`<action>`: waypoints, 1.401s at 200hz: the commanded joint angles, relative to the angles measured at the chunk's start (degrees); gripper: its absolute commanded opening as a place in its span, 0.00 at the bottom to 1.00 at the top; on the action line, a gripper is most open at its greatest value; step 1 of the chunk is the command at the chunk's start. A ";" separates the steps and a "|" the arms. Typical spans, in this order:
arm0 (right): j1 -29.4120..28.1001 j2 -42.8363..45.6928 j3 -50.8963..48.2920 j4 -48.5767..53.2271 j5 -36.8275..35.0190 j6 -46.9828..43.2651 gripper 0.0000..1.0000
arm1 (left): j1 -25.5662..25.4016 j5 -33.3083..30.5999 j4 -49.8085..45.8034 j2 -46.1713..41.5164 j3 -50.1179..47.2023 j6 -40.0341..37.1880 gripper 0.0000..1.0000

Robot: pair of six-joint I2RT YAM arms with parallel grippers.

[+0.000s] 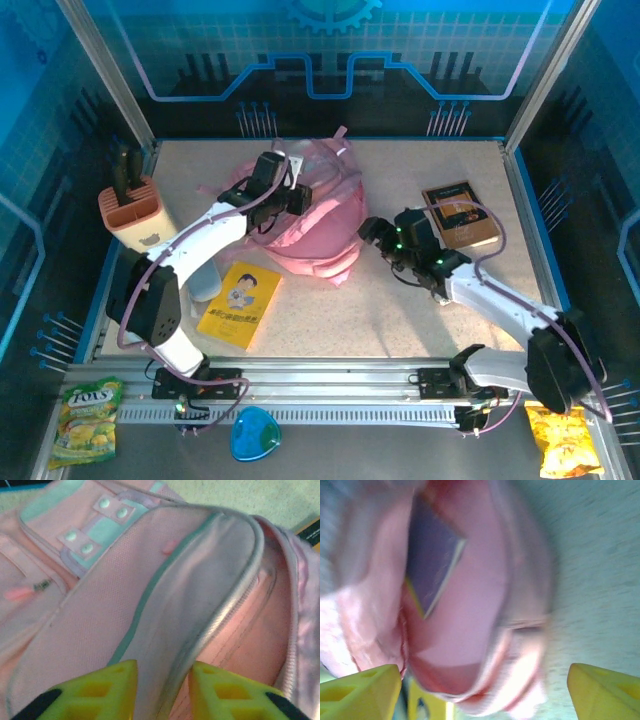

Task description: Pack the student bag

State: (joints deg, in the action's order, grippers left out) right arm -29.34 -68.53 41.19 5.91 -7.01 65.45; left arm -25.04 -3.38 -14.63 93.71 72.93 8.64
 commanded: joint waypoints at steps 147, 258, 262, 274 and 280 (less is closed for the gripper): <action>28.39 -36.21 37.48 27.40 -1.13 -32.22 1.00 | 5.87 1.66 -8.06 -20.84 -9.20 6.77 0.99; 33.30 -47.28 42.44 31.01 3.86 -31.81 0.99 | 5.88 5.11 -6.98 -20.48 -9.39 6.32 0.99; 33.30 -47.25 42.12 30.88 4.28 -31.63 0.99 | 5.88 5.16 -6.98 -20.45 -9.38 6.38 0.99; 32.99 -47.37 41.43 31.25 3.91 -30.60 0.98 | 5.88 5.23 -7.02 -20.16 -9.25 6.77 0.99; 32.86 -47.55 41.06 31.35 4.38 -29.95 0.98 | 5.87 5.02 -7.14 -20.06 -9.14 7.12 0.99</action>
State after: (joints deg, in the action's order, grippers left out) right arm 3.22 -115.22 83.22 35.14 -4.34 33.85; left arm -19.66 0.16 -21.32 73.97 63.79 15.99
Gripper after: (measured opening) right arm 0.983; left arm 0.992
